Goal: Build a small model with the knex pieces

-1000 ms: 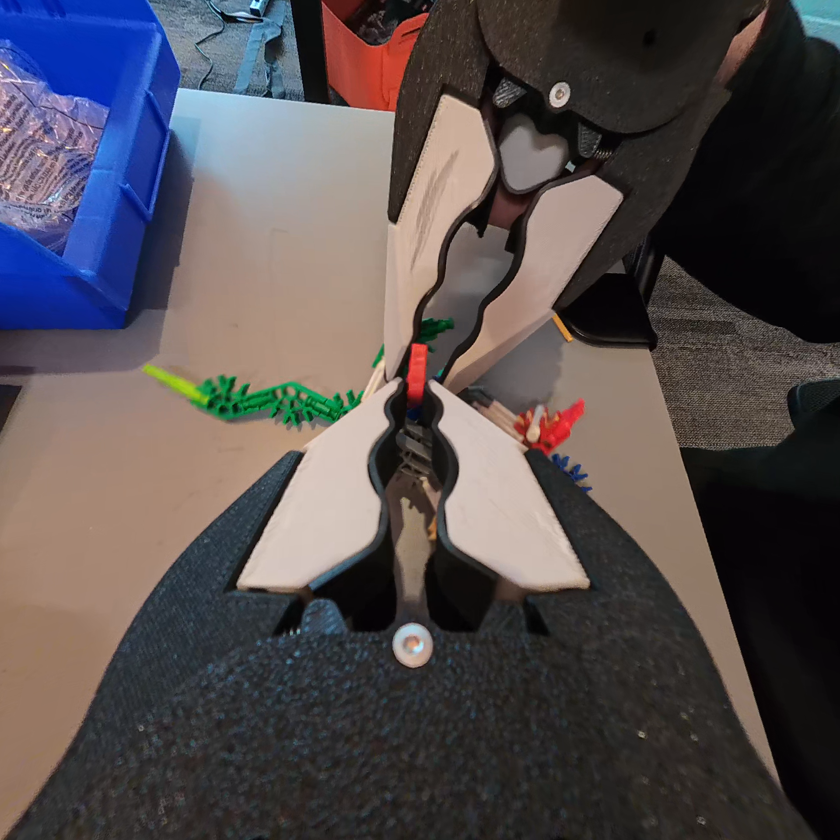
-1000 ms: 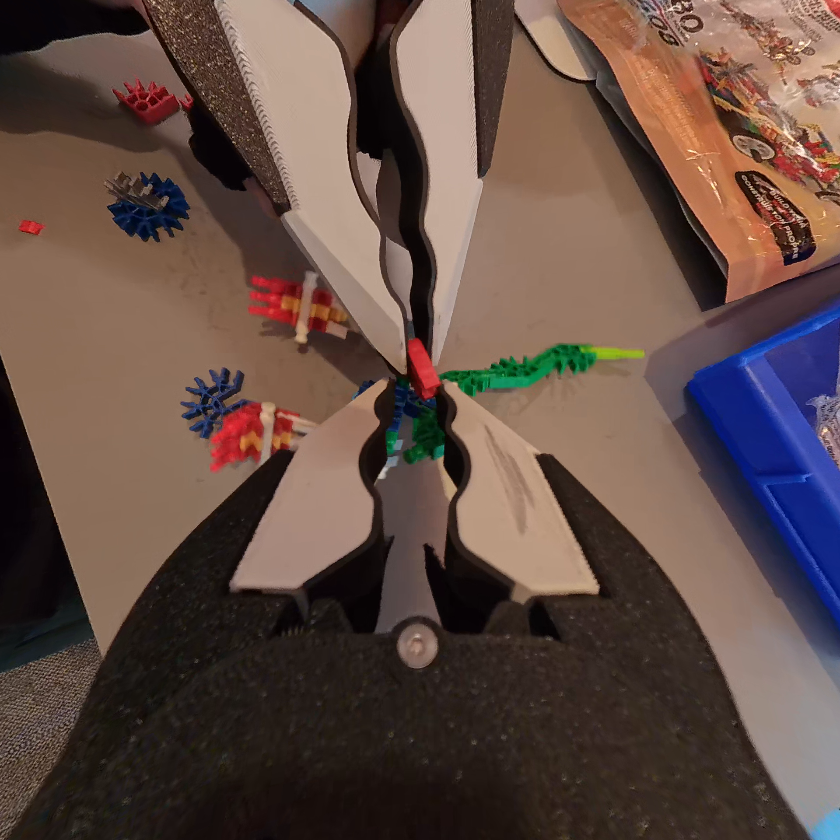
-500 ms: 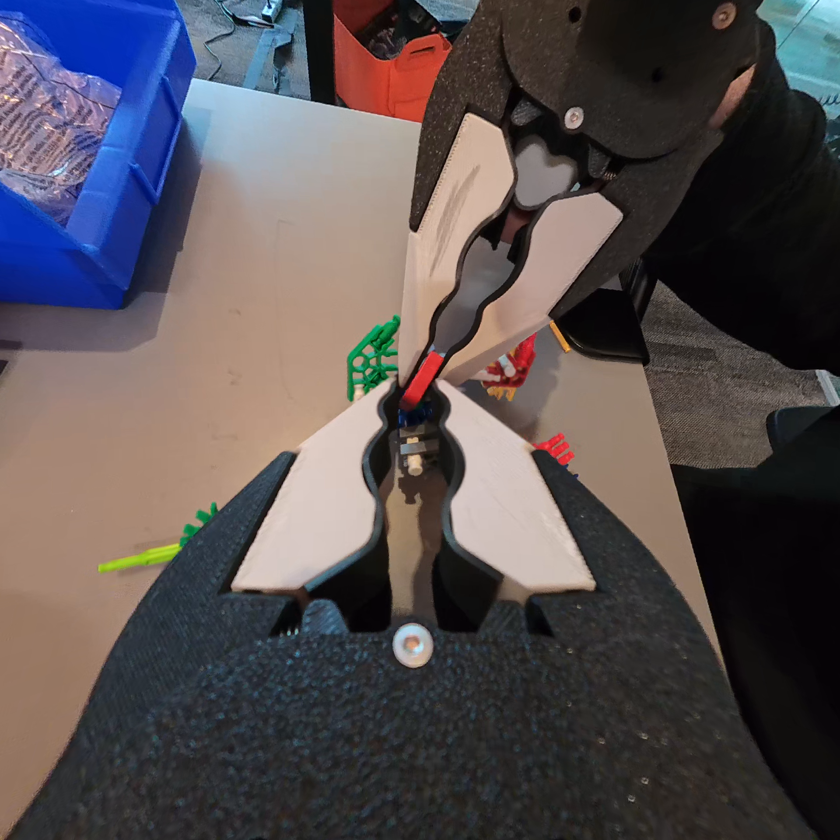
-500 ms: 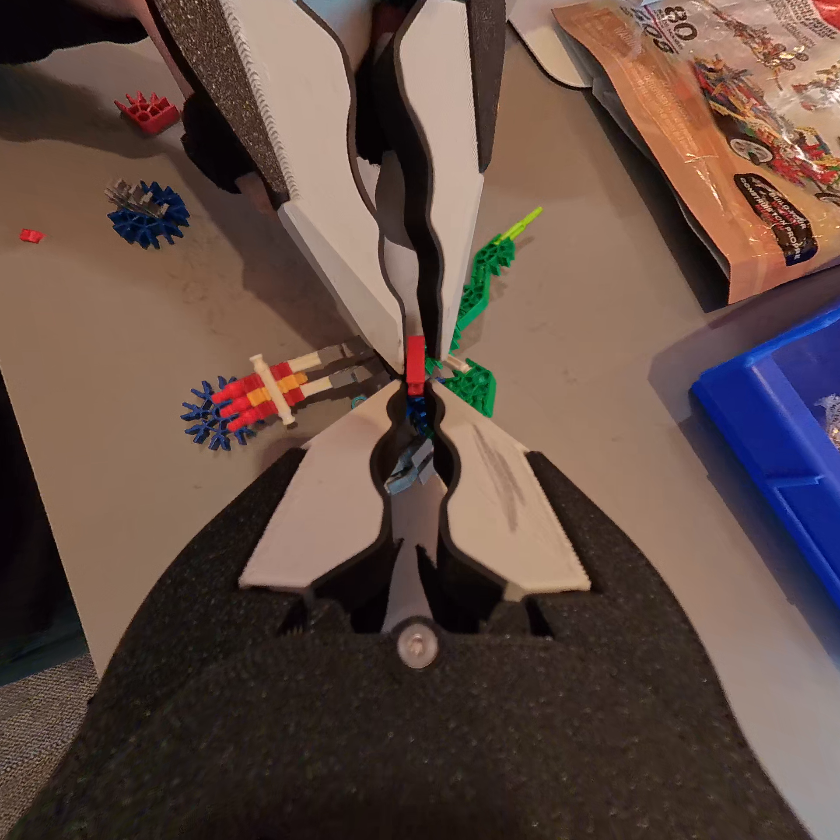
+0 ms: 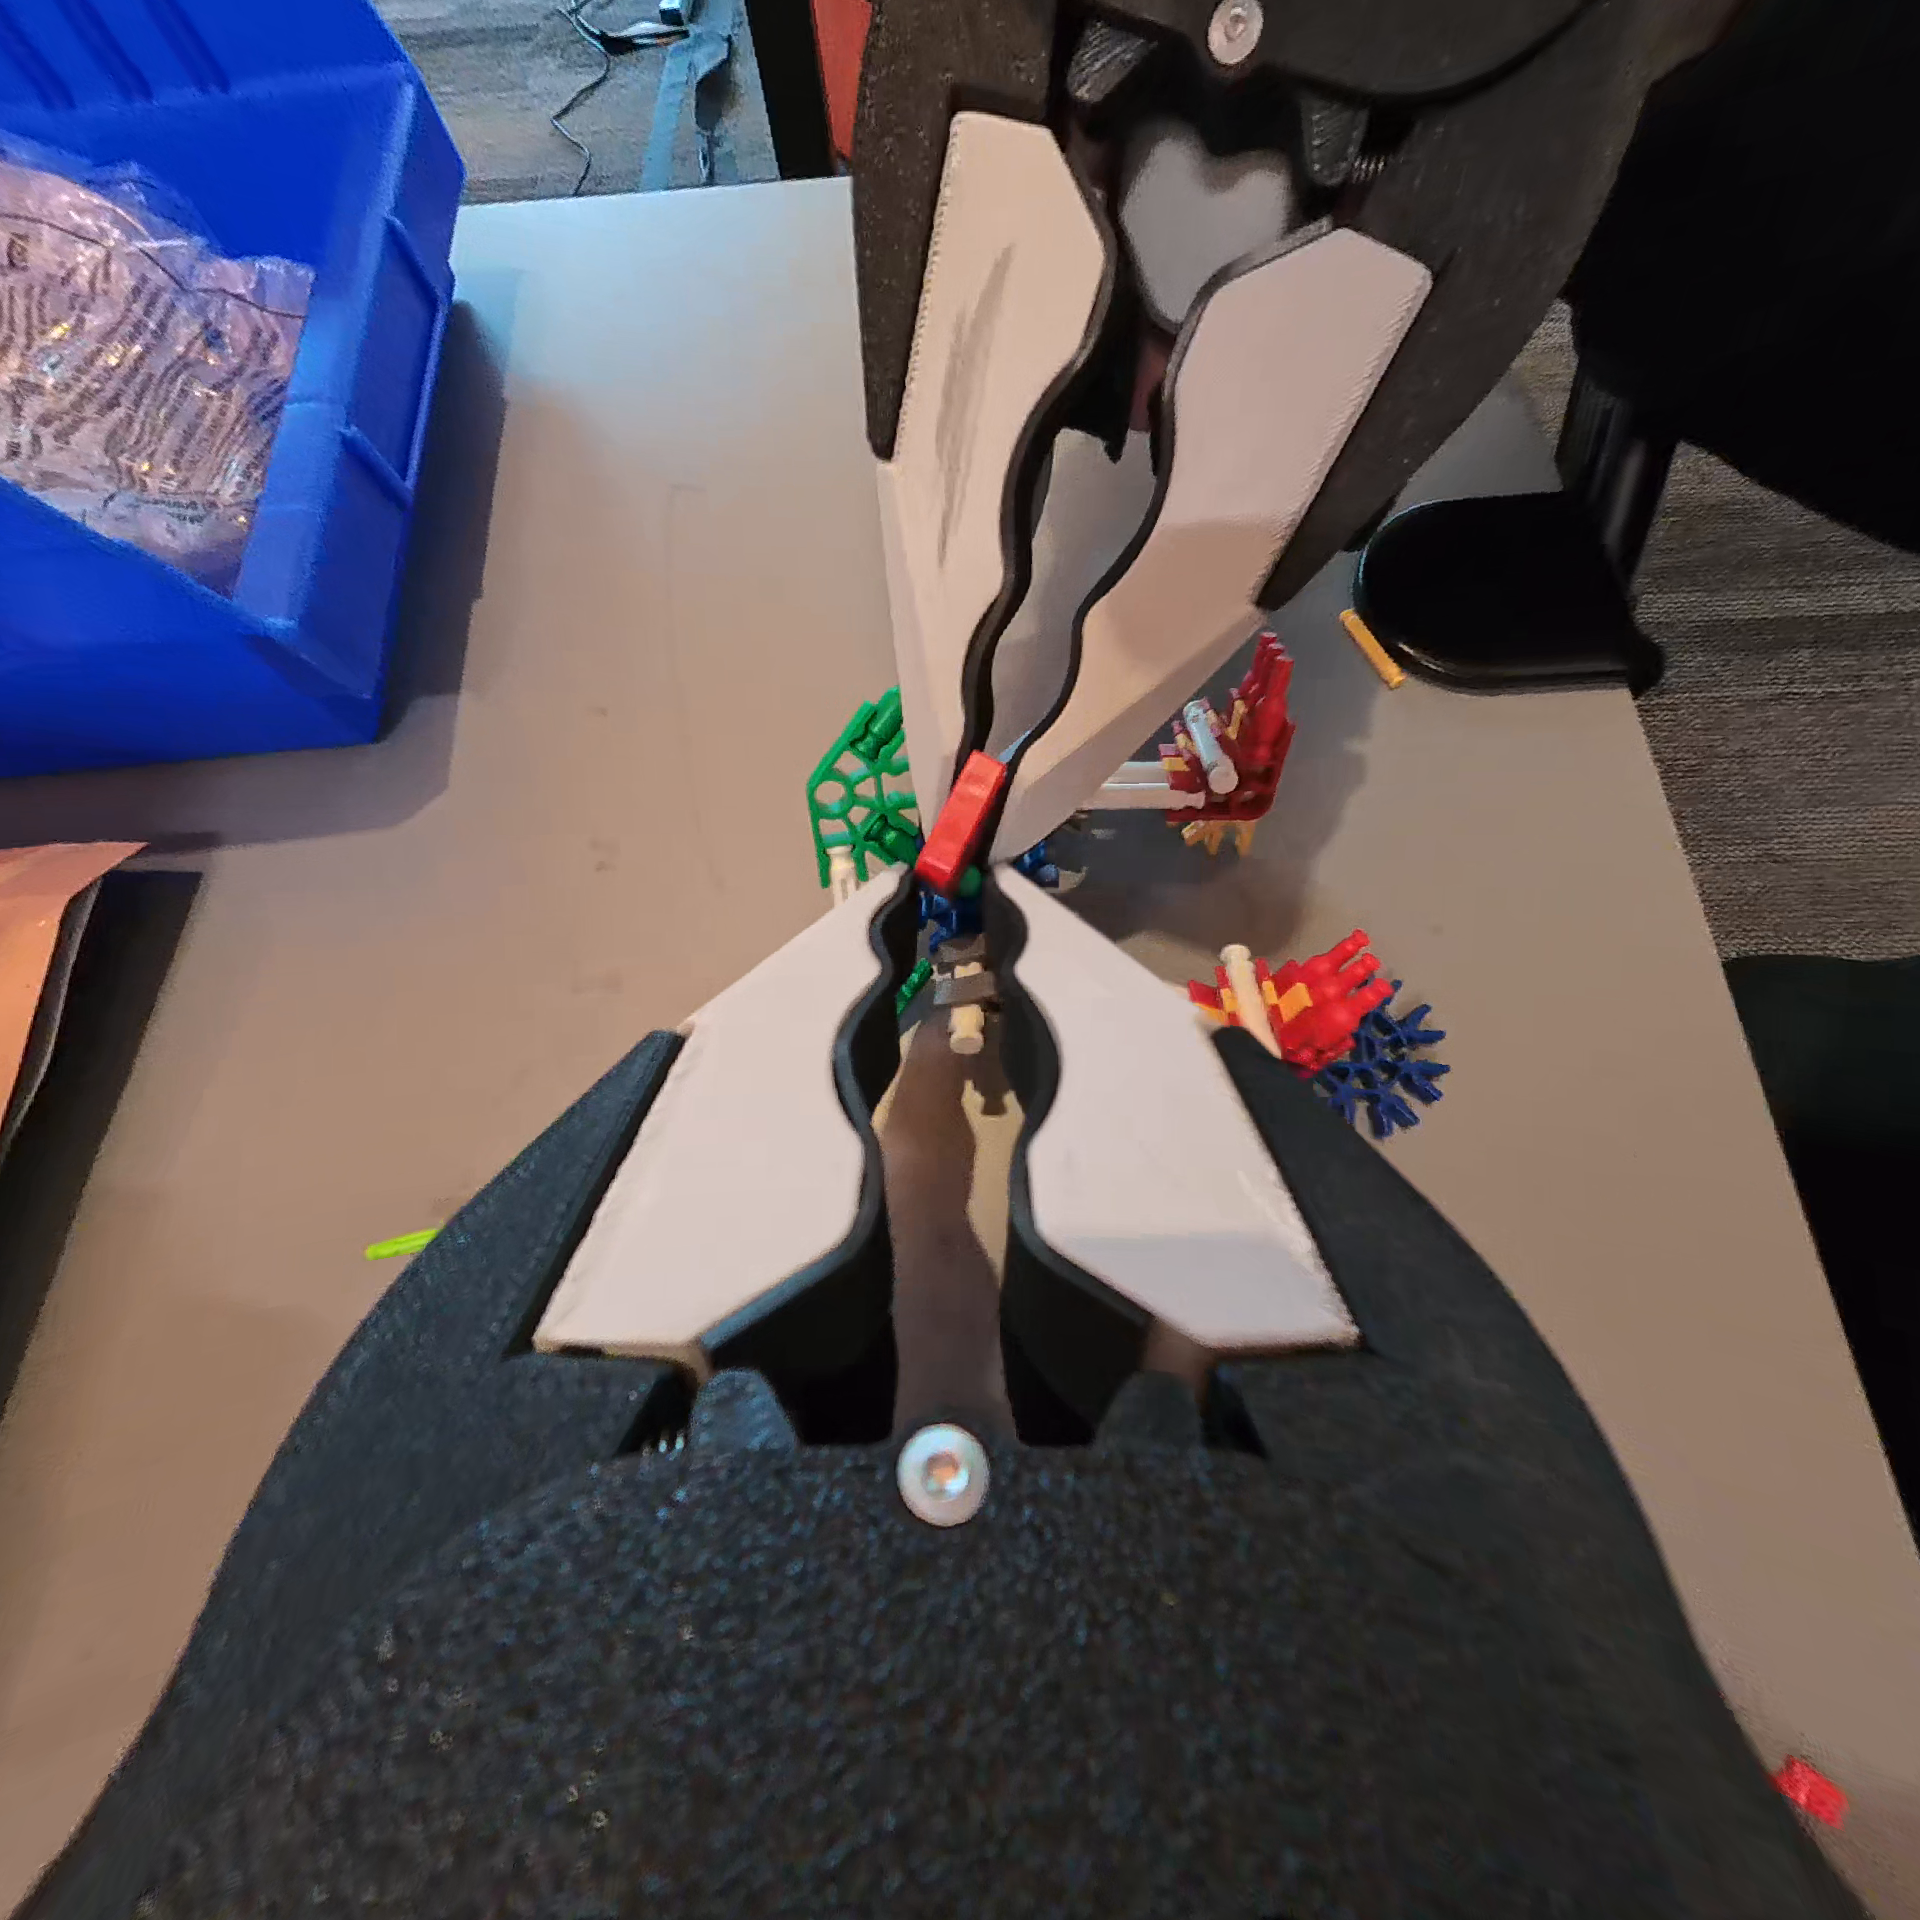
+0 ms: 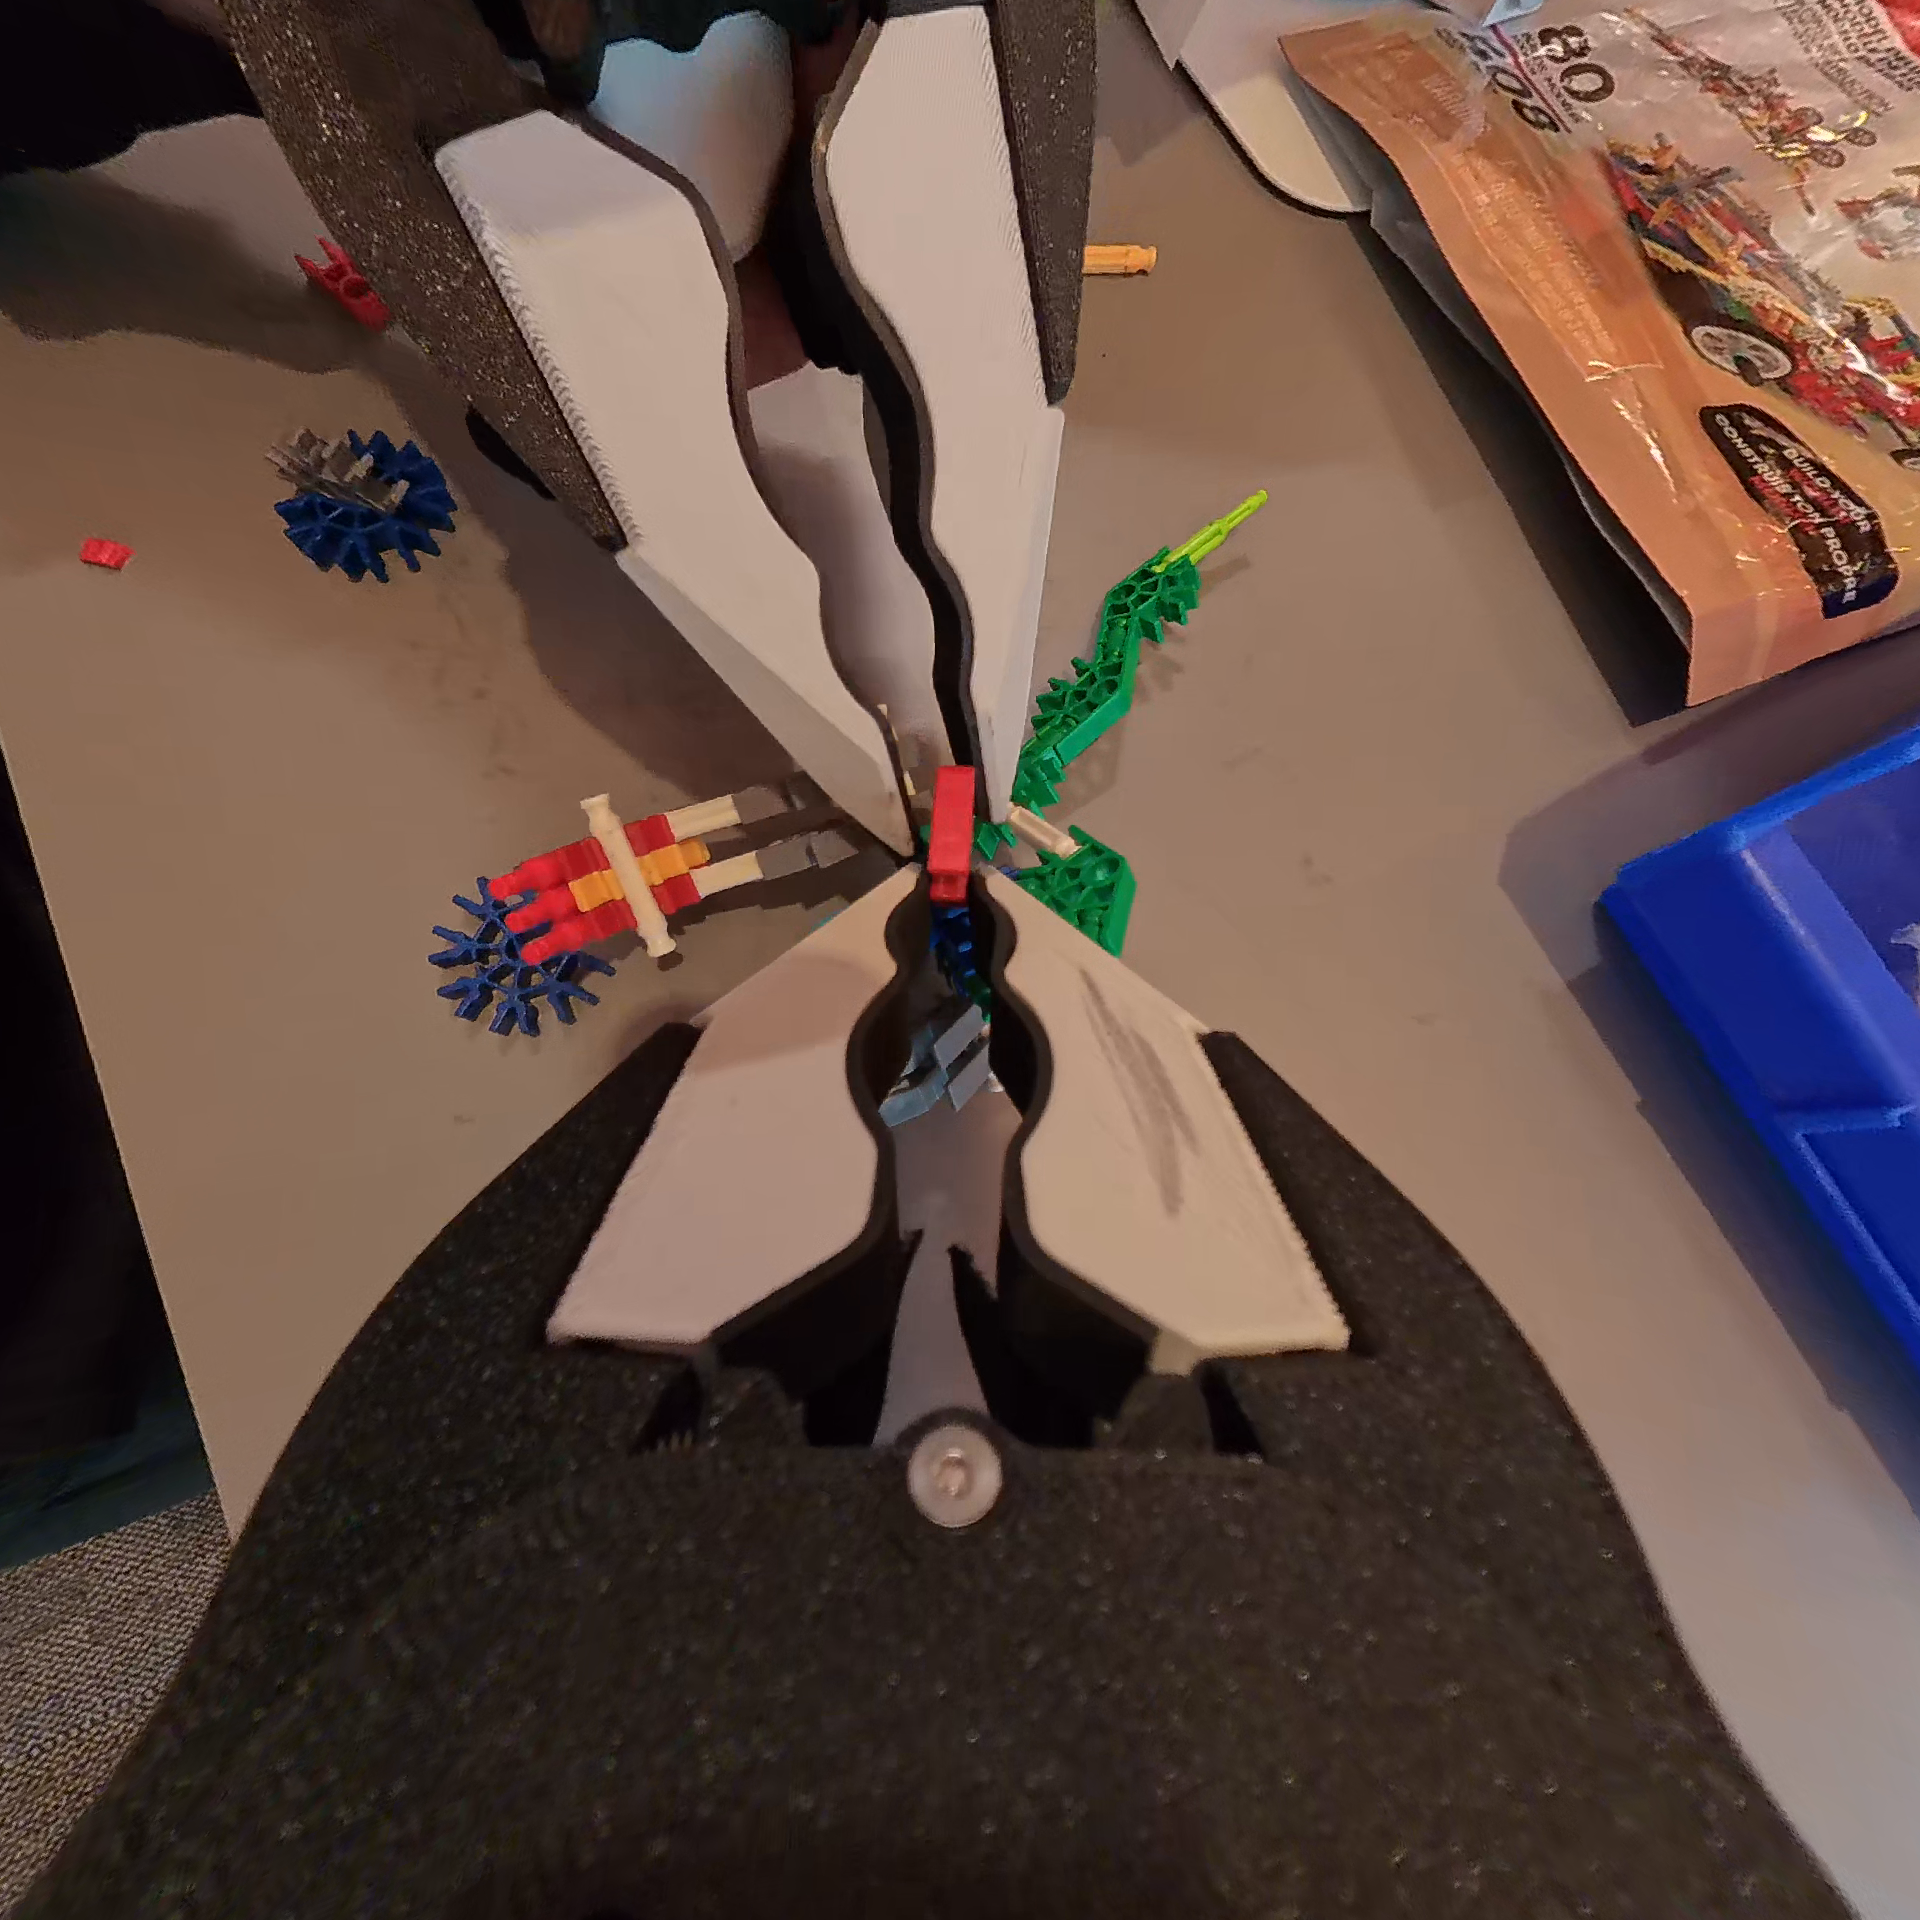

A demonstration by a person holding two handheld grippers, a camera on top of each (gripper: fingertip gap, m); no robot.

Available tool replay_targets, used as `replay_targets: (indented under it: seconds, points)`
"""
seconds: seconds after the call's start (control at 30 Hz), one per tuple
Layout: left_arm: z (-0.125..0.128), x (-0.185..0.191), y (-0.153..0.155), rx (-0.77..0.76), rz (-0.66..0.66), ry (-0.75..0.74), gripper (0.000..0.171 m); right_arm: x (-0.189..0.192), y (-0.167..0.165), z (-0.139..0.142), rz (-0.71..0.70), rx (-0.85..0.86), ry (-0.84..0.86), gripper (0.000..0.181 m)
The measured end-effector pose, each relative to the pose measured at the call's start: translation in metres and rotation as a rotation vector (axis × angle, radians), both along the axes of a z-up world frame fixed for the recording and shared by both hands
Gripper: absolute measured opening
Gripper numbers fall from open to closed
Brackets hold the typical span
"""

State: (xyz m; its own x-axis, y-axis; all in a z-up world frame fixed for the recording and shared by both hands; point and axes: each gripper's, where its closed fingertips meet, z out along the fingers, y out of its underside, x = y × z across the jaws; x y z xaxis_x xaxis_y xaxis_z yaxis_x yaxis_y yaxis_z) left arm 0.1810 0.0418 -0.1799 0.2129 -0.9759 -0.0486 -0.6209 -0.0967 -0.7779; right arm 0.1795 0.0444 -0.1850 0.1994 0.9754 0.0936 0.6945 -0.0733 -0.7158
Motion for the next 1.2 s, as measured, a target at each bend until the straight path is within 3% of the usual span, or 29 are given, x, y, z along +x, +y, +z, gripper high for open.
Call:
replay_targets:
  seconds: [1.03,1.2]
  points:
    - [-0.0066,0.001,0.0018,0.162,0.047,-0.003,0.005,-0.0012,-0.0022,-0.0066,0.046,0.057,-0.085,0.002]
    - [-0.0062,-0.0024,0.0039,0.132,0.048,0.017,0.008,-0.0003,0.0023,-0.0025,0.0,0.069,-0.08,0.022]
